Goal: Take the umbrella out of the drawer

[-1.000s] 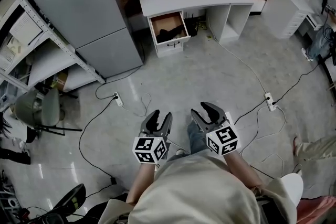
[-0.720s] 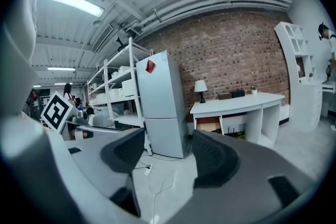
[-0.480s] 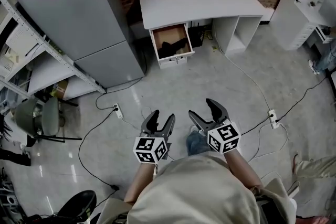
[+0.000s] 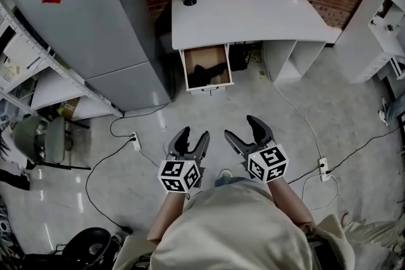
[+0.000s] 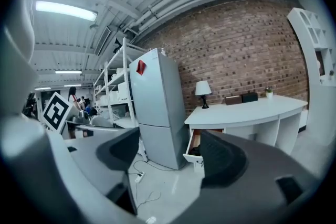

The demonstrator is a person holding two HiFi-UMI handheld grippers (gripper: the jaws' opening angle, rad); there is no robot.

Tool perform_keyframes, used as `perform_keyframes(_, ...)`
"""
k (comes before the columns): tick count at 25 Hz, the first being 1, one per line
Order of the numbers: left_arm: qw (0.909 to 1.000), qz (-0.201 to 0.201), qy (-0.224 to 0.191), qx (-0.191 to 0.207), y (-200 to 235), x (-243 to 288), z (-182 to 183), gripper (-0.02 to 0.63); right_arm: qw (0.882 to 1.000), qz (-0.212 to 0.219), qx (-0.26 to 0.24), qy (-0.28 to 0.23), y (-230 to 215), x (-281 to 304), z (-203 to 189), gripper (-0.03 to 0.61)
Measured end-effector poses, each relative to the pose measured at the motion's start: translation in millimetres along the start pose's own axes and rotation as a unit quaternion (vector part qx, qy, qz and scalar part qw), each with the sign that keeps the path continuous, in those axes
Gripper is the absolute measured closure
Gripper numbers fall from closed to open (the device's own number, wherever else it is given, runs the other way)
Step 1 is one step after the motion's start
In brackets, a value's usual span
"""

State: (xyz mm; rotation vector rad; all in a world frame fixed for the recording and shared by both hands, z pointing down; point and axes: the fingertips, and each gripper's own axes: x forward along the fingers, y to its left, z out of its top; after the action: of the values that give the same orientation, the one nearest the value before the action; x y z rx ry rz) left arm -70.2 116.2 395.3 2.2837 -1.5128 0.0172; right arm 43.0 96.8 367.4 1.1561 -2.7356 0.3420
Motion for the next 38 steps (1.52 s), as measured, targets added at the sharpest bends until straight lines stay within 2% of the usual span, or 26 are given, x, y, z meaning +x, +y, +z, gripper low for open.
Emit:
perform_keyframes(6,0.9999,0.010,0.000,-0.004,0.2,42.5,6.4,0.356,1.000,0.005,0.006,0.005,-42.6,18.1,3.4,0.232)
perform_keyframes(18,0.9988,0.009,0.045,-0.015,35.7,109.9,-4.5,0.356,0.999,-0.003,0.036,0.040,-89.5,63.1,-13.4,0.232)
perform_keyframes(24,0.9978,0.004,0.064,-0.016,69.3,162.2,-3.8,0.356,0.998,-0.017,0.047,0.048,-124.2,100.9,-13.6,0.232)
perform_keyframes(31,0.9951,-0.012,0.098,-0.008,124.7,241.8,7.6,0.356,0.996,-0.028,0.054,0.069,-168.1,182.0,-8.8,0.232)
perform_keyframes(38,0.9893,-0.029,0.143,0.001,176.5,318.4,-1.4,0.348,0.993,-0.040,0.068,0.089,-208.6,251.1,-12.2,0.232)
